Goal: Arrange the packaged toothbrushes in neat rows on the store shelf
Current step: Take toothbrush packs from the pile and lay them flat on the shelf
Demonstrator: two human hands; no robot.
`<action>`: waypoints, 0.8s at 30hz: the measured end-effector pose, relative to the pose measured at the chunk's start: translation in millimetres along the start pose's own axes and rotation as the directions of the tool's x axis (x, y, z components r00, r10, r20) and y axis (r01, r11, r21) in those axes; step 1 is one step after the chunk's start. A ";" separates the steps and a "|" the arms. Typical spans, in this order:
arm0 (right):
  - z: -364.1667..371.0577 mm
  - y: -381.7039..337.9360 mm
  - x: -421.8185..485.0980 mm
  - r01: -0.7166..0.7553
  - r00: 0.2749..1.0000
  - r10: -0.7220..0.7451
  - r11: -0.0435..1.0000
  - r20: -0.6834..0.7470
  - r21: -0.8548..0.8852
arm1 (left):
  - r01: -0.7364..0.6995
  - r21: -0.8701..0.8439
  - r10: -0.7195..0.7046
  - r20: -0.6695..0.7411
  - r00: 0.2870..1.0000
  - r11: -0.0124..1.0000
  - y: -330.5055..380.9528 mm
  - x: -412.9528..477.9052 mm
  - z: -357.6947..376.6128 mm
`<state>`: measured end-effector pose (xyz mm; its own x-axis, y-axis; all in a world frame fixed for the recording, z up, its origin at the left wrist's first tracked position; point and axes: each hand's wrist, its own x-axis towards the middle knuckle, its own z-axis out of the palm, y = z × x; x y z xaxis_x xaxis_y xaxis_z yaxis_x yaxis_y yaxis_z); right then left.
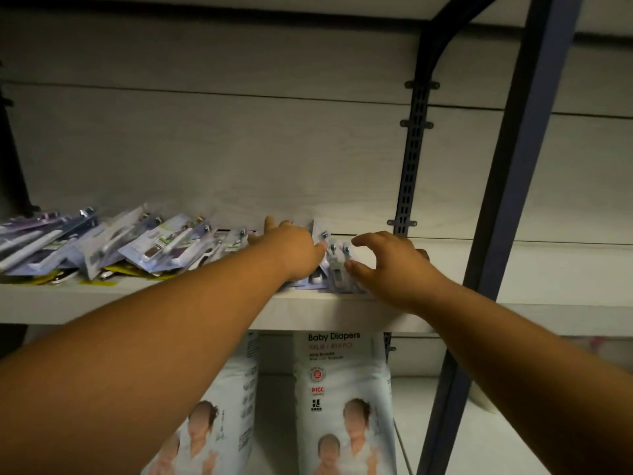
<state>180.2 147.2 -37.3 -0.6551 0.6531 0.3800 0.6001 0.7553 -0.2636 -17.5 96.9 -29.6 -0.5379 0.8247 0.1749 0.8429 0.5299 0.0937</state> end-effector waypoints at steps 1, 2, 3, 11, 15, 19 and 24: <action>1.0 1.1 0.3 0.001 1.000 -0.001 1.000 -0.002 0.004 | 0.011 -0.034 -0.011 0.007 1.000 0.999 1.6 0.3 0.1; 1.8 1.9 0.7 0.001 1.000 -0.001 1.000 -0.007 0.013 | 0.028 -0.046 -0.027 0.022 0.999 0.999 2.1 -1.1 -1.7; 2.5 2.6 1.3 0.003 1.000 -0.002 1.000 -0.015 0.028 | 0.045 -0.057 -0.044 0.028 0.999 0.997 1.2 -3.4 -4.3; 12.5 -4.8 15.1 0.002 0.996 0.011 0.987 -0.083 0.162 | -0.027 -0.498 -0.125 -0.269 0.955 0.867 -28.5 -29.2 -15.2; 14.1 -20.5 25.1 -0.040 0.990 0.098 0.887 -0.103 0.460 | -0.133 -0.613 -0.076 -0.303 0.950 0.779 -28.2 -50.6 -21.5; 13.2 -40.6 33.9 -0.173 0.977 0.170 0.308 0.125 0.935 | -0.231 -0.620 0.018 -0.330 0.944 0.750 -21.0 -61.8 -22.0; 8.4 -52.7 37.0 -0.225 0.949 0.209 -0.079 0.237 0.971 | -0.260 -0.495 0.099 -0.327 0.940 0.829 -19.1 -62.5 -16.6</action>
<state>120.5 132.1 -16.8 -0.6049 0.7905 0.0956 -0.3459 -0.1528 -0.9257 0.3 31.9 -26.1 -0.4168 0.7628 0.4944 0.8463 0.1271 0.5174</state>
